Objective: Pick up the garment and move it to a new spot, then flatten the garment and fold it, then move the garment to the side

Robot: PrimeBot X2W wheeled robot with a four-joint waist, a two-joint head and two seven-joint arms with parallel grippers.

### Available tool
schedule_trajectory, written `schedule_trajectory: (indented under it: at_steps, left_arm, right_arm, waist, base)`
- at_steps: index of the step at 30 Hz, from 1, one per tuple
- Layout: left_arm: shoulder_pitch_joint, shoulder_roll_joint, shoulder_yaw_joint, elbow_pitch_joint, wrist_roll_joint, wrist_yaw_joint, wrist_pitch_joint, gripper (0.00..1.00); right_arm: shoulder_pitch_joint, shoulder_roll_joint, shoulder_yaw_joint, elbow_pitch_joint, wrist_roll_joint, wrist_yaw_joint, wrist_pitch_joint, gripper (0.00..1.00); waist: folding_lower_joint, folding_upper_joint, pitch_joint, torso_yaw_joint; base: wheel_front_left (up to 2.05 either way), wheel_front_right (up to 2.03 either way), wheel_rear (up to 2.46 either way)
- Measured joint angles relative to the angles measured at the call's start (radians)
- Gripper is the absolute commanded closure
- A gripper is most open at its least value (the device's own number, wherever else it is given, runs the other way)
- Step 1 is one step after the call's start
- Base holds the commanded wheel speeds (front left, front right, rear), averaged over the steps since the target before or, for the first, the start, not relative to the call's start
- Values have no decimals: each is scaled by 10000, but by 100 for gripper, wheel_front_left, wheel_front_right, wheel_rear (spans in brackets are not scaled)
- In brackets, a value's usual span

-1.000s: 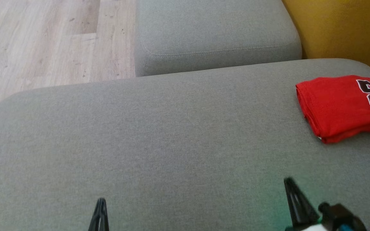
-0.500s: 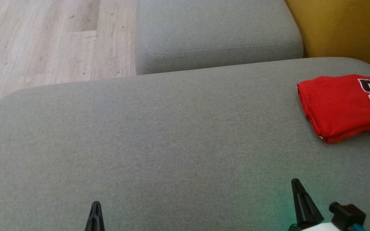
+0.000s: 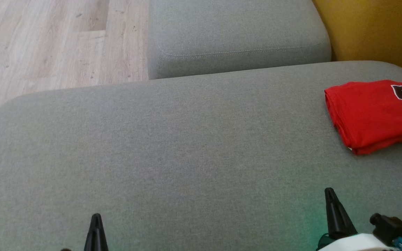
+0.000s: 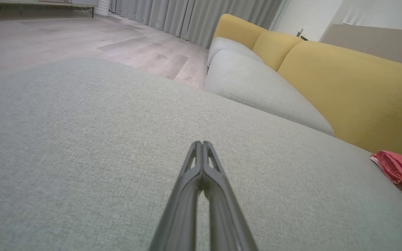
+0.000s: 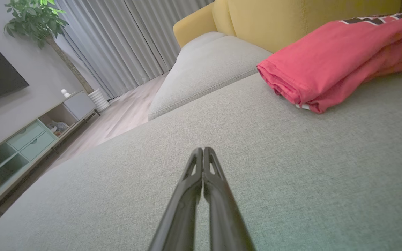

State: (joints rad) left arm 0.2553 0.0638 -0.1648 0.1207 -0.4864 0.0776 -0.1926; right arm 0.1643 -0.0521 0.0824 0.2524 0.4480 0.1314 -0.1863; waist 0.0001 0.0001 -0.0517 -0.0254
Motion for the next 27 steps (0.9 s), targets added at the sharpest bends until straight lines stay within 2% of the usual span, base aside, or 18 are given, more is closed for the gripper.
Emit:
schedule_trajectory:
  at_steps: [27]
  left_arm:
    - [-771, 61, 414, 368, -3173, -564, 677, 100]
  right_arm:
    - [-575, -59, -387, 46, 3262, 0, 642, 100]
  waist:
    - [0, 0, 150, 69]
  base:
    - [0, 0, 0]
